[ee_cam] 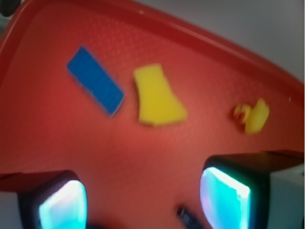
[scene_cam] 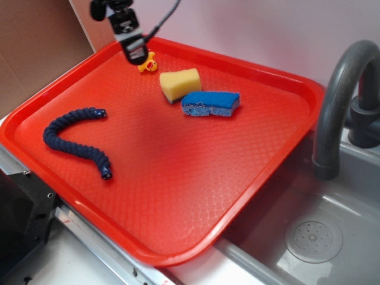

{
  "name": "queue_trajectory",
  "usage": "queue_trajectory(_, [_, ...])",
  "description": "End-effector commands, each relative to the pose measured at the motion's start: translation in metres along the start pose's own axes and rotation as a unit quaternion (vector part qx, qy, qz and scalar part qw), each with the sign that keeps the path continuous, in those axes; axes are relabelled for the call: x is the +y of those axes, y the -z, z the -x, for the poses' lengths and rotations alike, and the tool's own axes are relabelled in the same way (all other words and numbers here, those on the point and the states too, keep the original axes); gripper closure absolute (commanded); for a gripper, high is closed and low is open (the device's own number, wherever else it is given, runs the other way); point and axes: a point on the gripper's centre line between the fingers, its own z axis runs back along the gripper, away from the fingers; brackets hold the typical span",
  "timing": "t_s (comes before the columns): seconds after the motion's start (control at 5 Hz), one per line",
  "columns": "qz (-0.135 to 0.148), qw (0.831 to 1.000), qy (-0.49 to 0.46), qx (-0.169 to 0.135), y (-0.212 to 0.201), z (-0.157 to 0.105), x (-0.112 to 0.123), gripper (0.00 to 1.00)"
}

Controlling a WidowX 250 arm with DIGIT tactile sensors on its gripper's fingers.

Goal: Grab the green sponge.

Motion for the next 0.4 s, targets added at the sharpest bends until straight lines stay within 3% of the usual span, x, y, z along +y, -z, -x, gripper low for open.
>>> queue_trajectory(0.0, [-0.011,1.000,0.029,0.003,0.025,-0.037,0.009,0.00])
queue_trajectory(0.2, [-0.007,0.999,0.043,0.019,0.044,-0.042,0.011,0.00])
